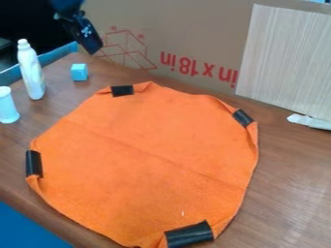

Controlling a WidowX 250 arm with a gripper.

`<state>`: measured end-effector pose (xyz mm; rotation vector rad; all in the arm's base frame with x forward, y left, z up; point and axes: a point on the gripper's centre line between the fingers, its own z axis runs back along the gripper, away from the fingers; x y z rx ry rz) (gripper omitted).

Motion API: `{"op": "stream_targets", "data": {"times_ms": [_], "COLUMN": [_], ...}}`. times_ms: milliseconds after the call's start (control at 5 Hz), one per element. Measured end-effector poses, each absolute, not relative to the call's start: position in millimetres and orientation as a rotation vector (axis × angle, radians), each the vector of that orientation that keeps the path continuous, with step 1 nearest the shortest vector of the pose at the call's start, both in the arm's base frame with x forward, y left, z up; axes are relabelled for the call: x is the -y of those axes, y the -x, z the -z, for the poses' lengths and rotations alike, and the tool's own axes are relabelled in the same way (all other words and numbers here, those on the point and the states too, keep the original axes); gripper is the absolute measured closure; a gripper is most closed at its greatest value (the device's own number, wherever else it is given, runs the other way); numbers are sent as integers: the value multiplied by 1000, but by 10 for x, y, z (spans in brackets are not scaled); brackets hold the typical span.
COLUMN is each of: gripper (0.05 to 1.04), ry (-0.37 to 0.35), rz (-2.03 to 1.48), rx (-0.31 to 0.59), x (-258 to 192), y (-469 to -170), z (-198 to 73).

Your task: Fold the cloth from the top left to the bottom right

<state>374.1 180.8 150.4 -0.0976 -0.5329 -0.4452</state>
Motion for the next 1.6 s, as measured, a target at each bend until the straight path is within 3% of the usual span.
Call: {"op": "stream_targets", "data": {"times_ms": [200,1000,1200,1600], "gripper": [85,85,130,680], "ry": [62,50,36,8], "rz": [499,531,522,497], "rx": [511,435,417,395], "x": [-1765,-1591,-1587,-1578], "y": [-3816,-3996,-4029,-4093], "z": [-1403,-737,-594,-560]}}
